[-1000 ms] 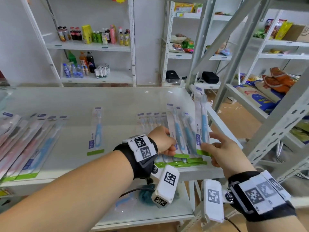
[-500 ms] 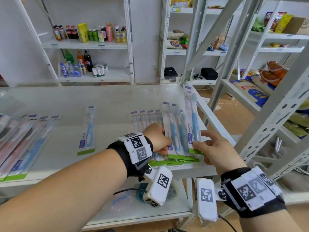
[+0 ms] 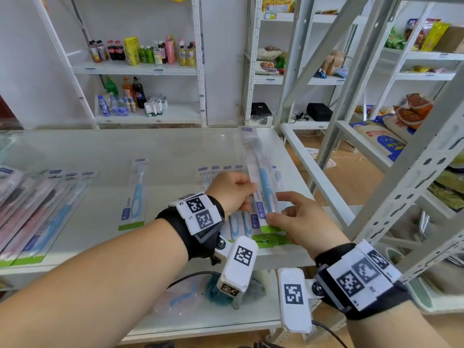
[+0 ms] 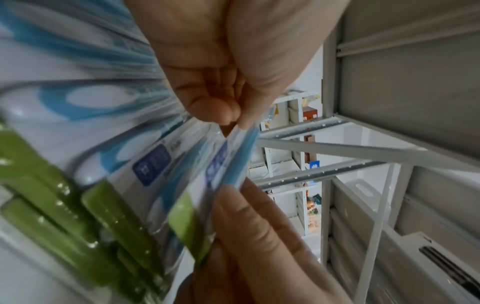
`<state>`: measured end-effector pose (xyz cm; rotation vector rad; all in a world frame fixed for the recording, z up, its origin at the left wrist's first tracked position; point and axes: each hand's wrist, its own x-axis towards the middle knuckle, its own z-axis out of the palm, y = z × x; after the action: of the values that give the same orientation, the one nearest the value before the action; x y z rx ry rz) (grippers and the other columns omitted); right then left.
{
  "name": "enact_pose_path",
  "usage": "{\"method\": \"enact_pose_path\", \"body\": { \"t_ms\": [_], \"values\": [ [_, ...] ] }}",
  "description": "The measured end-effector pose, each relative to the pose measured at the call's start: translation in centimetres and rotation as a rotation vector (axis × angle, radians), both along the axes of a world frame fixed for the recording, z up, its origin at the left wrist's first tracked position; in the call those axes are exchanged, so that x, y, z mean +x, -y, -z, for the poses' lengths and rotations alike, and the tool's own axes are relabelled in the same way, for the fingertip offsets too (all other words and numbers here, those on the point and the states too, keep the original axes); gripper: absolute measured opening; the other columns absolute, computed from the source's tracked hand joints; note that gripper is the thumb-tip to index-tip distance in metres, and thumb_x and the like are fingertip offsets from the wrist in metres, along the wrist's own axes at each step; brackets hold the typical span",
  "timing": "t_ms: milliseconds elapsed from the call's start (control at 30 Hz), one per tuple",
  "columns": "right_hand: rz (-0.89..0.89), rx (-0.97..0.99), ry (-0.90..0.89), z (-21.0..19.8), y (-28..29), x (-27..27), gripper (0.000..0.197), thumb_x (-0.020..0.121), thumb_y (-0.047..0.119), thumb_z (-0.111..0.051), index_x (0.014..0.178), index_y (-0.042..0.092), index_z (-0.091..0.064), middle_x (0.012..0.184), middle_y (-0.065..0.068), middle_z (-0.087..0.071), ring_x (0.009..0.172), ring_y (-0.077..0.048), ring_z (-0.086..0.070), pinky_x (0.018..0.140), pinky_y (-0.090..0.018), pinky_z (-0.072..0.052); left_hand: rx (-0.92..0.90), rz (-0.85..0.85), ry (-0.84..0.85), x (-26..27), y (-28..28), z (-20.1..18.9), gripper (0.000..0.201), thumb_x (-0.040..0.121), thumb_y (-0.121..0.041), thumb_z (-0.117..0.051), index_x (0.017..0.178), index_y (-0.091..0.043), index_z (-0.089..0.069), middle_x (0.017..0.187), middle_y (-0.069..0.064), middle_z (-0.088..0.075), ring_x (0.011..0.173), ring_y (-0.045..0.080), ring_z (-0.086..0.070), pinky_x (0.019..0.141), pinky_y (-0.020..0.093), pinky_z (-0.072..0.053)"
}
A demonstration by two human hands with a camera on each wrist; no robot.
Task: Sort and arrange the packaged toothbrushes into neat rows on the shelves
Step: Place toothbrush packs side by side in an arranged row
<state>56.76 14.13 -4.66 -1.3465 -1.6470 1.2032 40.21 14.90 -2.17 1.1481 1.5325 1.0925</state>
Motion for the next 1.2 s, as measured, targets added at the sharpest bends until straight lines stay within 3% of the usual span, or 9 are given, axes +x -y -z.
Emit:
{"method": "enact_pose_path", "body": {
  "t_ms": [200,267,333,433,700,867,967,1133,1200],
  "values": [
    [0.128,0.148,0.042,-0.2,-0.5,1.1,0.027,0.083,0.025,-0.068,0.109,0.027,-0.065,0.084,0.004,-0.063,0.062,0.000,-0.055,0.050,-0.007,-0.041,-0.141,-0.060,-0.008,-3.0,-0.3,0.3,0.017,0.088,-0.003,-0.060,0.106,-0.001,-0.059,0.063,0.006,-0.054,0.038,0.006,-0.051,0.042,0.017,-0.049],
    [0.138,0.153,0.048,0.0,-0.7,1.2,0.029,0.083,0.025,-0.067,0.111,0.029,-0.063,0.104,0.008,-0.064,0.082,0.004,-0.057,0.063,-0.005,-0.042,-0.166,-0.047,-0.039,-3.4,-0.4,0.4,0.016,0.088,-0.003,-0.060,0.104,-0.002,-0.059,0.065,0.006,-0.055,0.046,0.010,-0.052,0.044,0.018,-0.050],
    [0.112,0.125,0.087,0.3,-1.0,0.9,0.035,0.083,0.027,-0.066,0.118,0.032,-0.060,0.126,0.009,-0.057,0.111,-0.005,-0.052,0.086,-0.019,-0.039,-0.181,-0.038,-0.052,-3.4,-0.5,0.5,0.016,0.088,-0.002,-0.060,0.103,-0.002,-0.058,0.066,0.007,-0.055,0.050,0.012,-0.052,0.046,0.019,-0.052],
    [0.040,0.087,0.137,0.3,-1.3,-0.1,0.050,0.084,0.027,-0.067,0.131,0.029,-0.052,0.144,0.010,-0.042,0.130,-0.011,-0.039,0.099,-0.025,-0.032,-0.201,-0.014,-0.066,-2.9,-0.6,0.7,0.013,0.089,-0.001,-0.059,0.101,-0.003,-0.058,0.065,0.007,-0.054,0.049,0.011,-0.051,0.046,0.019,-0.052],
    [-0.111,0.104,0.402,0.3,-1.7,-1.8,0.066,0.083,0.027,-0.067,0.142,0.021,-0.038,0.156,0.004,-0.022,0.137,-0.015,-0.033,0.108,-0.025,-0.027,-0.199,0.055,-0.270,-2.5,-1.1,0.9,0.008,0.088,-0.005,-0.058,0.092,-0.002,-0.064,0.067,0.008,-0.061,0.052,0.015,-0.058,0.058,0.027,-0.057],
    [-0.135,0.126,0.435,-0.1,-1.6,-1.7,0.060,0.084,0.023,-0.066,0.139,0.022,-0.043,0.155,0.003,-0.024,0.134,-0.016,-0.037,0.100,-0.021,-0.029,-0.161,0.076,-0.435,-2.2,-1.3,1.1,0.014,0.088,-0.010,-0.057,0.093,-0.001,-0.066,0.072,0.010,-0.067,0.058,0.020,-0.067,0.067,0.036,-0.060],
    [-0.133,0.118,0.426,-0.3,-1.5,-1.6,0.061,0.083,0.022,-0.067,0.139,0.021,-0.043,0.154,0.003,-0.025,0.134,-0.017,-0.038,0.104,-0.024,-0.030,-0.158,0.104,-0.492,-2.2,-1.4,1.1,0.016,0.088,-0.013,-0.057,0.094,-0.002,-0.067,0.075,0.010,-0.071,0.059,0.019,-0.070,0.066,0.036,-0.060],
    [-0.130,0.107,0.423,-0.6,-1.4,-1.6,0.060,0.083,0.022,-0.067,0.138,0.021,-0.045,0.154,0.003,-0.026,0.134,-0.017,-0.038,0.105,-0.026,-0.032,-0.172,0.131,-0.565,-2.4,-1.5,0.8,0.011,0.085,-0.016,-0.059,0.088,-0.007,-0.066,0.067,0.004,-0.071,0.050,0.013,-0.068,0.052,0.025,-0.056],
    [-0.125,0.100,0.415,-0.7,-1.4,-1.7,0.060,0.083,0.021,-0.067,0.138,0.021,-0.045,0.154,0.003,-0.026,0.133,-0.018,-0.039,0.105,-0.027,-0.032,-0.183,0.149,-0.569,-2.5,-1.4,0.6,0.007,0.085,-0.016,-0.060,0.082,-0.012,-0.065,0.068,0.003,-0.071,0.054,0.014,-0.069,0.055,0.025,-0.057]
  ]
}}
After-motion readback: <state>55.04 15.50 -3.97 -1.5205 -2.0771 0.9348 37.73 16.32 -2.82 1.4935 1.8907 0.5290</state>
